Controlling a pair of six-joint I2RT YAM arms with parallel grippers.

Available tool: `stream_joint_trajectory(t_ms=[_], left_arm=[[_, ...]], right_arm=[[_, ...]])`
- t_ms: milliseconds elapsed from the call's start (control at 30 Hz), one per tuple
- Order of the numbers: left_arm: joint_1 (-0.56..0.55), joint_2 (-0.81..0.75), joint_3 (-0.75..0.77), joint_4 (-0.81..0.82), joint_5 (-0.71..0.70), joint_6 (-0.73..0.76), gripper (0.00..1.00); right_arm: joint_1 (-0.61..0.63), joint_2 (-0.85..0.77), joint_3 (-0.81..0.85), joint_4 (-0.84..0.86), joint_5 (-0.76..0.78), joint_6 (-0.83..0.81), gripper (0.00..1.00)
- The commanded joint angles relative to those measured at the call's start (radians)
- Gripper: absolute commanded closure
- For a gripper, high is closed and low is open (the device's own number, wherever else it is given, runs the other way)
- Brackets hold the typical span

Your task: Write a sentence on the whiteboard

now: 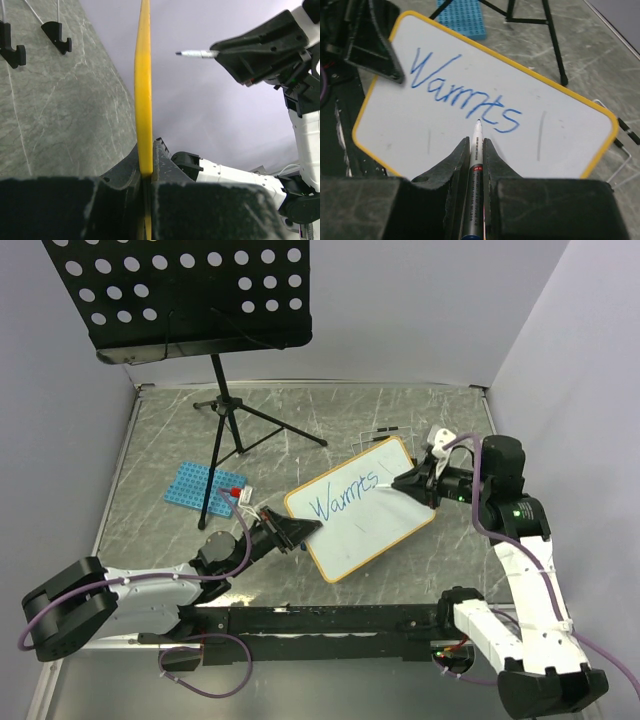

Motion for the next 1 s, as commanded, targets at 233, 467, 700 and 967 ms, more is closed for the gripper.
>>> stream_joint_trajectory(t_ms=[233,467,700,967], left_arm=[[0.005,-0.114,-0.009,0.141,-0.004,-0.014,0.99],[0.005,-0.131,-0.012,0.121,-0.013,-0.008,0.99],[0.006,-0.127,-0.016,0.121,-0.013,-0.012,0.99],[0.006,-0.108,-0.013,0.143,-0.007,-0.014,0.99]], right_arm=[[-0.061,0.057,0.071,0.172,0.095,0.068,1.00],[-0.061,0.049,0.089,0.209,0.079,0.094,1.00],[-0.063,0.067,0.088,0.244,0.125,0.118,1.00],[-0.061,0.117,0.079,0.255,0.142,0.121,1.00]])
